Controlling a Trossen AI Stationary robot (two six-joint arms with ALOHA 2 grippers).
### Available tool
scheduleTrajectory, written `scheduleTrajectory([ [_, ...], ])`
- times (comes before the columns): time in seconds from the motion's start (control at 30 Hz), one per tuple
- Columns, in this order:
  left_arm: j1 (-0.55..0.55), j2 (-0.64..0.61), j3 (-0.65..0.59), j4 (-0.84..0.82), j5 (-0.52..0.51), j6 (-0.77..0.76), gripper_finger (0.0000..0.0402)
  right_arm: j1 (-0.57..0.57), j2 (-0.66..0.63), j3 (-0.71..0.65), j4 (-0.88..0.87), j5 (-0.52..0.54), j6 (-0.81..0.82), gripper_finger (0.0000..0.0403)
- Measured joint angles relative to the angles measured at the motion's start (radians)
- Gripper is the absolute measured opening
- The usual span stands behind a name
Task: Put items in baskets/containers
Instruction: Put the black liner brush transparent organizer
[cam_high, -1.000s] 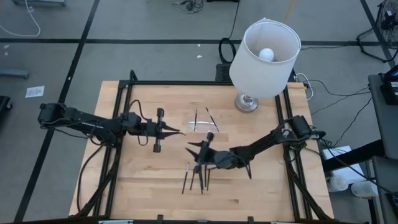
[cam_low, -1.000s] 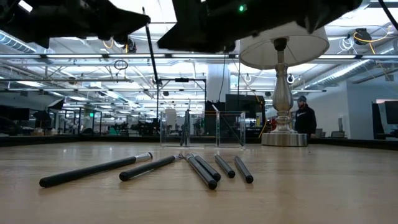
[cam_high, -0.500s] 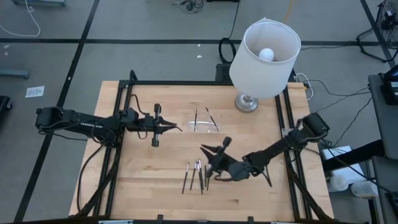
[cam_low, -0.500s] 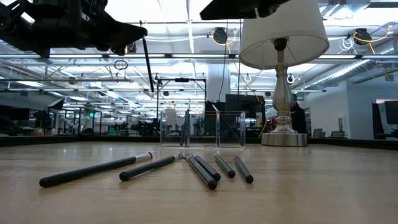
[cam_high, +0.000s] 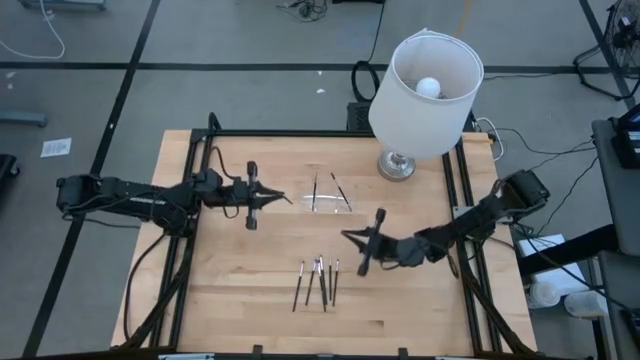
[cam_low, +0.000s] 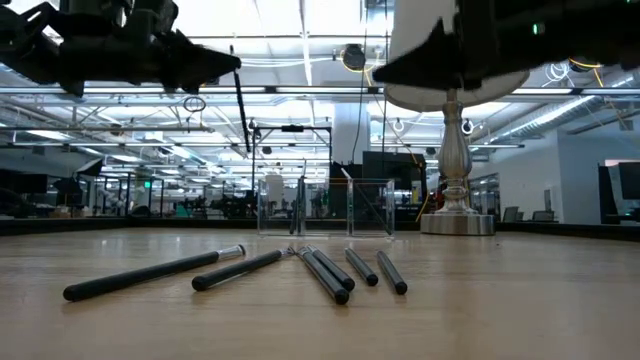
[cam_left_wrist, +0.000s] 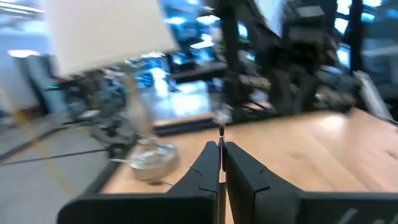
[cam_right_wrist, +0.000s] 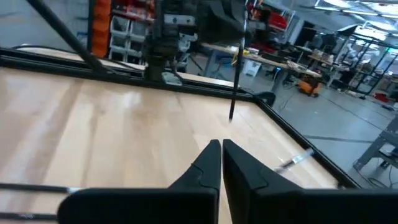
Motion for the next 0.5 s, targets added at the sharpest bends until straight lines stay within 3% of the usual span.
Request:
scheduleTrajectory([
  [0.1, 0.006, 0.0, 0.036, -0.015, -0.078, -0.006, 0.0009, -0.043, 0.0, -0.074, 0.179, 0.001, -0.039, 0.0001],
  [0.2, 0.001, 0.004, 0.072, -0.074, -0.076, -0.005, 0.0009, -0.078, 0.0, -0.107, 0.308, 0.002, -0.061, 0.0001],
  [0.5, -0.04, 0.097, 0.088, 0.053, -0.123, -0.051, 0.0009, -0.121, 0.0, -0.109, 0.437, -0.014, -0.153, 0.0001],
])
